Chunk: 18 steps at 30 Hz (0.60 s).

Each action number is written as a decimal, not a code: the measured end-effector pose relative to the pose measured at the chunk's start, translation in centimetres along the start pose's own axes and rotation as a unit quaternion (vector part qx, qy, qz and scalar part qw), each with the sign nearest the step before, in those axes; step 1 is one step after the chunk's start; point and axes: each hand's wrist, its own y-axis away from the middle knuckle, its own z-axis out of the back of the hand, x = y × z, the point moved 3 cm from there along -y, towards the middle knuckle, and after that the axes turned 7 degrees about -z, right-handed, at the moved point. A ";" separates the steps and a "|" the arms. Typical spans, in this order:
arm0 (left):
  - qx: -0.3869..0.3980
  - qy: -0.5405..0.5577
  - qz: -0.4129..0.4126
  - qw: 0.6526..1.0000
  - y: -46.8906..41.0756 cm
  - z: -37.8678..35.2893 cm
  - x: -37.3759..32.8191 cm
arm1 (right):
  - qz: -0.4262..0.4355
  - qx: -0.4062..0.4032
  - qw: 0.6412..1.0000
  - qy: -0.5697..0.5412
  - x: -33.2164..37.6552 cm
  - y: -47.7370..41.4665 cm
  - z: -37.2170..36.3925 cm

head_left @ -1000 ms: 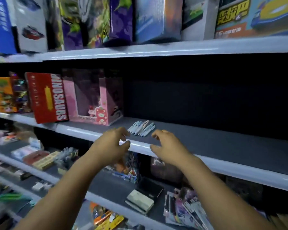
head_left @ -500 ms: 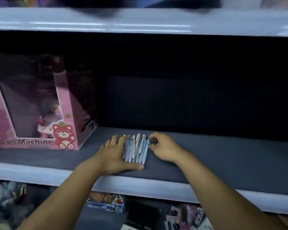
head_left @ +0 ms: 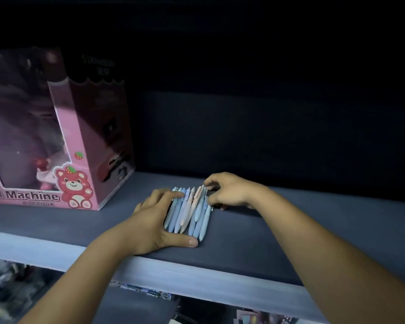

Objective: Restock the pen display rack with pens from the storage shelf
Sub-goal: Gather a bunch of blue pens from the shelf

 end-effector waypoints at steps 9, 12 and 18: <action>0.007 -0.004 -0.012 1.000 0.3 -0.4 -0.3 | 0.050 -0.005 0.995 -0.092 -0.8 -0.5 -0.5; 0.008 -0.013 -0.006 1.000 0.3 -0.4 -0.2 | 0.065 -0.001 0.989 -0.132 -1.1 -0.5 -0.7; 0.003 -0.007 0.005 1.000 0.5 -0.3 -0.5 | 0.090 0.001 0.988 -0.129 -0.7 0.1 -0.7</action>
